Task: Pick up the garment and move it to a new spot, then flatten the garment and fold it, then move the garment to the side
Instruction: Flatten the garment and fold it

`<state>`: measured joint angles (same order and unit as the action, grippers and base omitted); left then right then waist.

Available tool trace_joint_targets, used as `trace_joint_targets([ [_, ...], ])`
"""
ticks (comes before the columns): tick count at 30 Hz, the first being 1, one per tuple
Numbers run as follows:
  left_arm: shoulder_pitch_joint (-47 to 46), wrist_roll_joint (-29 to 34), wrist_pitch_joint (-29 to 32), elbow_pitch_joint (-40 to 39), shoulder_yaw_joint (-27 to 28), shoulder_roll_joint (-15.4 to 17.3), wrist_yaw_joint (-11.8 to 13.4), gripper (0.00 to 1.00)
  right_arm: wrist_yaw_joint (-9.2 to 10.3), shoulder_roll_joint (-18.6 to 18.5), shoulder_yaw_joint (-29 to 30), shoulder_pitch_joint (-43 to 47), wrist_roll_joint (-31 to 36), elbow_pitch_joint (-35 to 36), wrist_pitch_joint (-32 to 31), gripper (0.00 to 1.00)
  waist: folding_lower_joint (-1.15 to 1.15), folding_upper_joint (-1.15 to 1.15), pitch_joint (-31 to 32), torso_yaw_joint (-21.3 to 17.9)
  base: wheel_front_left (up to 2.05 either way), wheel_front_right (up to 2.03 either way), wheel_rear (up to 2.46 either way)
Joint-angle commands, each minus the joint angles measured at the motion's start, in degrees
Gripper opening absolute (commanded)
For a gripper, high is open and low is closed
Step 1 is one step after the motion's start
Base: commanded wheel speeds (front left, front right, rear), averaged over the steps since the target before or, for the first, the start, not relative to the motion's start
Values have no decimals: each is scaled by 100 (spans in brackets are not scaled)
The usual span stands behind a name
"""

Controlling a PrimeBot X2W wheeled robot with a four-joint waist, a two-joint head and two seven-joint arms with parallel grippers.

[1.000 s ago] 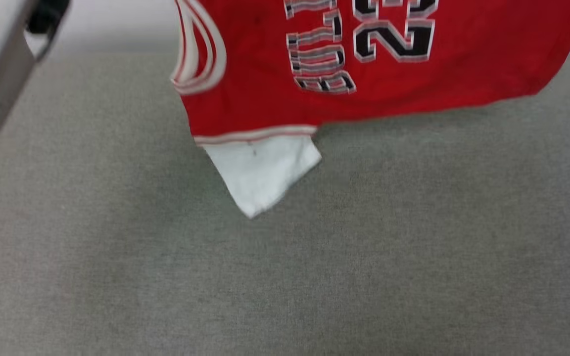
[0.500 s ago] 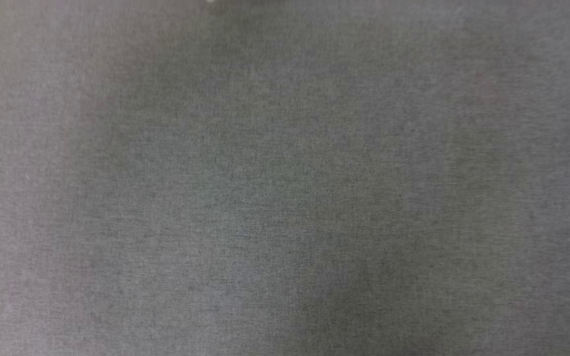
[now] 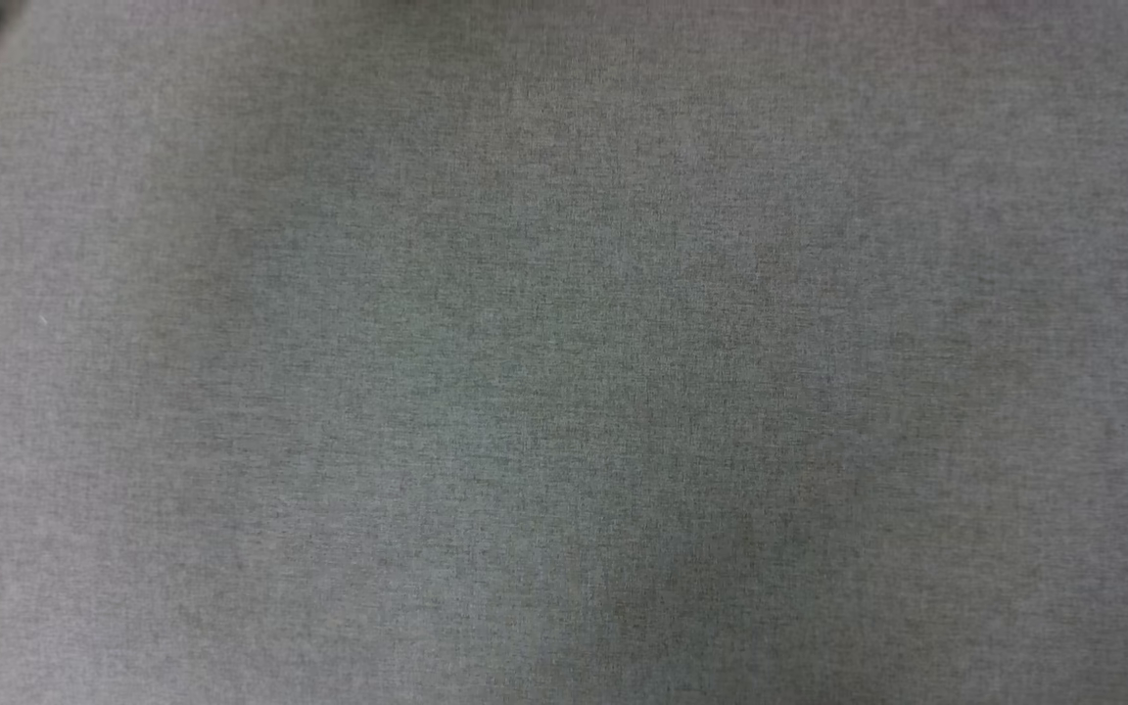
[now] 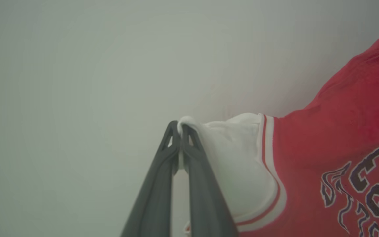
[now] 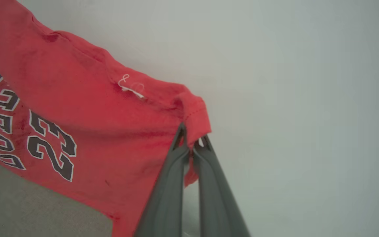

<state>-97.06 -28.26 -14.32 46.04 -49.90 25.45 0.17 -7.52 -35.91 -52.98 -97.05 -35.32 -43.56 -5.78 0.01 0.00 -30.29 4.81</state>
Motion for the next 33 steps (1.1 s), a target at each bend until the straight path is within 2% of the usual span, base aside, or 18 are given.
trace_joint_targets([
  [1, 258, -29, -41, -56, -40, 3, 11, 0, 6, -6, -77, 203, -73, -30, 109, 0, -1, 0, 59, -8, 0, 0, 0],
  [9, 1944, -120, -90, -708, -224, 230, 155, 0, 6, -122, -695, 1609, -552, 141, 572, 0, -1, 0, 551, -37, 0, 0, 0],
  [16, 3725, -326, -91, -1470, -309, 539, 433, 0, 6, -363, -1181, 3128, -778, 599, 765, 0, -1, 0, 1161, -55, 0, 0, 0],
  [26, 6307, -842, -83, -2382, -561, 1099, 839, 0, 5, -724, -1087, 4975, -1094, 1120, 1066, 0, -1, 0, 2112, -167, 0, 0, 0],
  [27, 6307, -842, -83, -2382, -561, 1099, 839, 0, 5, -724, -1087, 4975, -1094, 1120, 1066, 0, -1, 0, 2112, -167, 0, 0, 0],
  [33, 7720, -1196, 81, -3230, -762, 1533, 1309, 0, 5, -928, -1020, 6114, -1135, 1517, 919, 0, -1, 0, 2755, -242, 0, 0, 0],
])
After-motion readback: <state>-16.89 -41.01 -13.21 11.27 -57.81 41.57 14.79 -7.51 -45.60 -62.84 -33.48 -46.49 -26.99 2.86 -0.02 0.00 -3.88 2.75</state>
